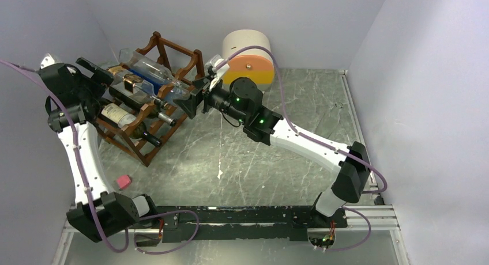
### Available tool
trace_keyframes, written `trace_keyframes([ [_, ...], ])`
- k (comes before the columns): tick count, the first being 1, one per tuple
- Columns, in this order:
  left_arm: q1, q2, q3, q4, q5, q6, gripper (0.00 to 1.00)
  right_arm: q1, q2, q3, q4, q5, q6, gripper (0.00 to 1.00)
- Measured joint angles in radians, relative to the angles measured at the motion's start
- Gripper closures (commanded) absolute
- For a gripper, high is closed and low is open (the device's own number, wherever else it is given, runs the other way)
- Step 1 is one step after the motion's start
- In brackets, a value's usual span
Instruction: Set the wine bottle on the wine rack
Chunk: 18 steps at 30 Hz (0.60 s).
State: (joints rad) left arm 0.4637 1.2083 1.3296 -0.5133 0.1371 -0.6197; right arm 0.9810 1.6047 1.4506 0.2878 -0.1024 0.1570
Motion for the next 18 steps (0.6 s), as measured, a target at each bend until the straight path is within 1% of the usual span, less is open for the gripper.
trace_keyframes([
  [2, 0.000, -0.029, 0.022, -0.018, -0.006, 0.028, 0.00, 0.000, -0.004, 0.000, -0.001, 0.024, 0.001, 0.07],
  [7, 0.000, -0.116, 0.059, -0.061, 0.006, 0.097, 0.03, -0.012, -0.005, 0.000, -0.013, 0.069, 0.018, 0.07],
  [9, 0.000, -0.141, 0.069, -0.065, 0.031, 0.117, 0.04, -0.026, -0.005, 0.000, -0.024, 0.079, 0.036, 0.08],
  [12, -0.012, -0.178, 0.069, -0.060, 0.109, 0.147, 0.04, -0.060, 0.000, 0.000, -0.033, 0.085, 0.076, 0.10],
  [15, -0.072, -0.208, 0.061, -0.046, 0.195, 0.197, 0.04, -0.116, 0.012, 0.000, -0.039, 0.075, 0.134, 0.12],
  [18, -0.201, -0.227, 0.045, -0.031, 0.272, 0.271, 0.03, -0.169, 0.030, 0.000, -0.040, 0.053, 0.183, 0.14],
])
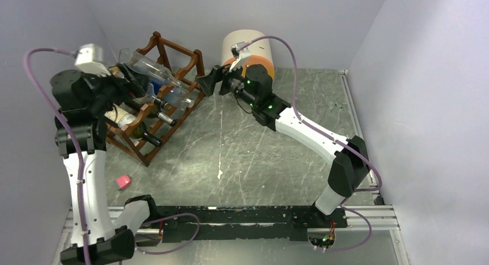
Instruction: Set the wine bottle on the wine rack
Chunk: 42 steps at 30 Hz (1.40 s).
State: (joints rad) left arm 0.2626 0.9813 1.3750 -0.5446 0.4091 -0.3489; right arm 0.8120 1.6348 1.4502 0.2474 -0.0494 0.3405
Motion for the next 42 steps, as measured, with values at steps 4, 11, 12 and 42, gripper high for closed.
trace_keyframes([
  [4, -0.173, -0.034, -0.045, 0.016, 0.075, 0.104, 0.02, -0.055, 0.011, -0.035, 0.000, -0.026, 0.050, 0.14],
  [11, -0.273, -0.104, -0.107, 0.053, 0.171, 0.206, 0.03, -0.075, -0.002, -0.106, -0.039, -0.012, 0.063, 0.14],
  [12, -0.275, -0.112, -0.115, 0.061, 0.184, 0.212, 0.03, -0.077, -0.011, -0.114, -0.051, -0.002, 0.056, 0.14],
  [42, -0.388, -0.327, -0.291, 0.228, 0.356, 0.188, 0.01, -0.623, -0.483, -0.275, -0.615, 0.767, -0.031, 0.13],
])
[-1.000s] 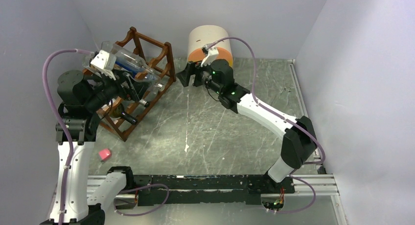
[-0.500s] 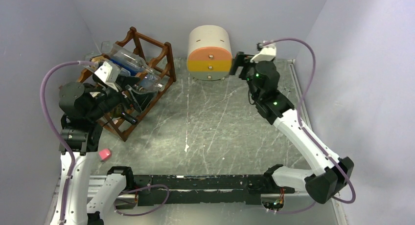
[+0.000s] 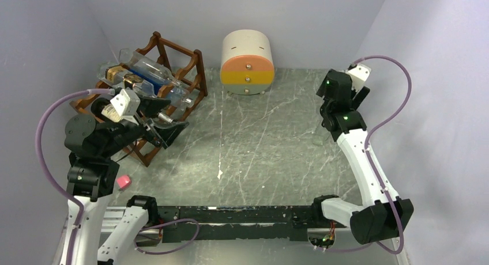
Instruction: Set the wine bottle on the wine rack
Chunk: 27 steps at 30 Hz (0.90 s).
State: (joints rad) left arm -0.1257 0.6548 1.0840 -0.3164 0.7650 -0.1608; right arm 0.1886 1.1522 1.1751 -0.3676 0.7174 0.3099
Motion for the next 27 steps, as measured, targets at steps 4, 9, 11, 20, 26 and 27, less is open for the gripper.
trace_keyframes([
  [4, -0.016, -0.016, 0.000, 0.000, -0.001, 0.005, 0.00, -0.025, -0.001, -0.076, -0.032, 0.010, 0.031, 0.18],
  [9, -0.024, -0.029, 0.000, -0.001, -0.001, 0.005, 0.00, -0.040, -0.001, -0.139, -0.072, 0.011, 0.047, 0.33],
  [11, -0.025, -0.031, 0.000, -0.001, -0.001, 0.007, 0.00, -0.043, -0.002, -0.148, -0.072, 0.013, 0.046, 0.41],
  [20, -0.027, -0.027, -0.005, 0.000, -0.001, 0.005, 0.01, -0.048, -0.011, -0.158, -0.067, -0.021, 0.035, 0.94],
  [26, -0.027, 0.023, -0.019, 0.063, 0.031, -0.054, 0.03, -0.050, -0.034, -0.156, -0.065, -0.174, 0.022, 0.98],
  [27, -0.027, 0.035, -0.035, 0.098, 0.055, -0.077, 0.03, -0.050, -0.039, -0.156, -0.064, -0.215, 0.023, 1.00],
])
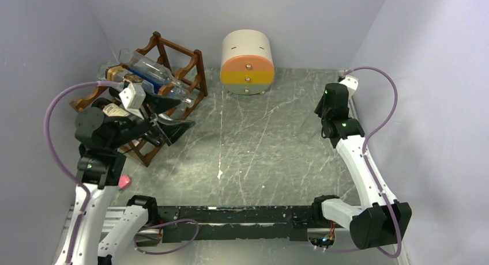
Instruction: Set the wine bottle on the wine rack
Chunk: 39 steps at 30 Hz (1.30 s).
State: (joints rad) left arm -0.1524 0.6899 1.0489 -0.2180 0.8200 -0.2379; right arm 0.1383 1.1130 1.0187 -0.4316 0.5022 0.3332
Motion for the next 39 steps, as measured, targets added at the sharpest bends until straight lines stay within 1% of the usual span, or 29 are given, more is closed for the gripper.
trace_keyframes([
  [5, -0.009, 0.051, -0.158, 0.228, 0.101, -0.178, 0.04, 0.000, -0.027, -0.003, 0.006, -0.238, 0.026, 1.00],
  [8, -0.044, 0.094, -0.215, 0.312, 0.107, -0.242, 0.05, 0.000, -0.066, -0.049, 0.054, -0.376, 0.052, 1.00],
  [10, -0.108, 0.125, -0.230, 0.346, 0.099, -0.258, 0.07, 0.000, -0.084, -0.079, 0.079, -0.462, 0.072, 1.00],
  [13, -0.232, 0.166, -0.235, 0.382, 0.051, -0.245, 0.13, 0.000, -0.085, -0.108, 0.118, -0.578, 0.104, 1.00],
  [15, -0.326, 0.203, -0.237, 0.399, 0.003, -0.204, 0.13, 0.000, -0.086, -0.129, 0.148, -0.639, 0.127, 1.00],
  [18, -0.465, 0.276, -0.251, 0.410, -0.126, -0.121, 0.12, 0.000, -0.094, -0.166, 0.213, -0.726, 0.167, 1.00],
  [23, -0.595, 0.388, -0.267, 0.417, -0.331, 0.014, 0.08, 0.000, -0.110, -0.211, 0.297, -0.834, 0.216, 1.00],
  [27, -0.675, 0.464, -0.276, 0.457, -0.518, 0.174, 0.05, 0.000, -0.110, -0.212, 0.334, -0.904, 0.238, 1.00],
  [30, -0.715, 0.529, -0.293, 0.521, -0.620, 0.288, 0.03, 0.000, -0.110, -0.212, 0.351, -0.946, 0.254, 1.00],
  [34, -0.739, 0.629, -0.297, 0.590, -0.682, 0.411, 0.03, 0.000, -0.113, -0.211, 0.356, -0.980, 0.270, 1.00],
  [39, -0.753, 0.723, -0.294, 0.656, -0.739, 0.504, 0.03, 0.000, -0.129, -0.211, 0.356, -1.010, 0.287, 1.00],
])
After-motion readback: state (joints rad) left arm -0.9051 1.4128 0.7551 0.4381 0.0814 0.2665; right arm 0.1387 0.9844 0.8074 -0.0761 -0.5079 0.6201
